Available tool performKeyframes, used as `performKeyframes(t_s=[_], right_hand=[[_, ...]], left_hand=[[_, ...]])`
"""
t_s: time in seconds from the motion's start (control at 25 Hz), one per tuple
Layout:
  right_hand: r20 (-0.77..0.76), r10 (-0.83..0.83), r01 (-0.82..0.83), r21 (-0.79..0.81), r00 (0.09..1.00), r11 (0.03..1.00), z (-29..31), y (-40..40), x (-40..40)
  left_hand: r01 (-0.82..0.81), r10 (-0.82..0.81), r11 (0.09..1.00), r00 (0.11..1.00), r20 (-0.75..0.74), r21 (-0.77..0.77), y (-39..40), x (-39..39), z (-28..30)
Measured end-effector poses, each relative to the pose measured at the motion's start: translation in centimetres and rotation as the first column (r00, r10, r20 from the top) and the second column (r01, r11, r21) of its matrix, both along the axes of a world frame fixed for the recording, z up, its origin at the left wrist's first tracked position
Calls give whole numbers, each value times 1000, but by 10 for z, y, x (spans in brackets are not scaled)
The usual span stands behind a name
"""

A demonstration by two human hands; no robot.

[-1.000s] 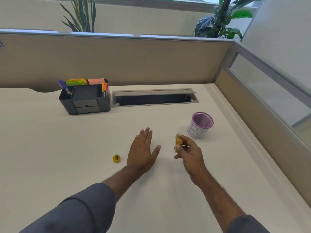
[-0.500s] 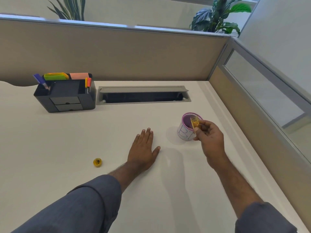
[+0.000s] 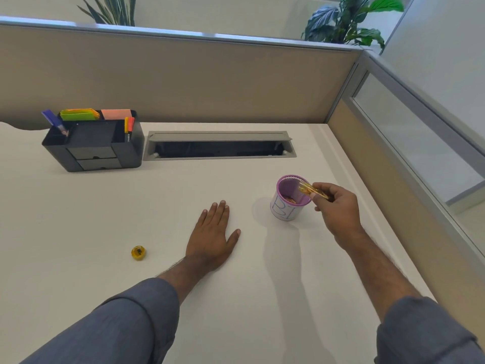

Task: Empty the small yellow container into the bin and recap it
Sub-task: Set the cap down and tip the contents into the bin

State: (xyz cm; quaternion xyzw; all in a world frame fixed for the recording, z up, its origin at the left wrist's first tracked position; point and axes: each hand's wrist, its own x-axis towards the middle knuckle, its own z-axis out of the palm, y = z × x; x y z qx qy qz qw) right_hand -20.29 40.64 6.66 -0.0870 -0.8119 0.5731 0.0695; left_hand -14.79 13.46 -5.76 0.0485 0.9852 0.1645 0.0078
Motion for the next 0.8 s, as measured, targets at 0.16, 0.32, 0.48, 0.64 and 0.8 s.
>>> performKeyframes(t_s=[0.16,0.32,0.48,0.64,0.8], right_hand=[[36,51,-55,136,998,989,1,4,-7],[26,64,-68,242,998,968,5,4,-15],[49,65,-75,261,997,962,4,5,-21],[44,66,-75,257,997,963,4,5,-22],[39,88,-96,288,995,953,8,2,-23]], left_hand=[[-2,2,1000,1000,-3,-10,0,0,0],[-6,6,1000,1000,-6,-7,1,0,0],[-11,11,1000,1000,-6,0,1,1,-1],[-15,15,1000,1000,-10,-14,1,1,-1],[-15,15,1000,1000,-7,-9,0,0,-1]])
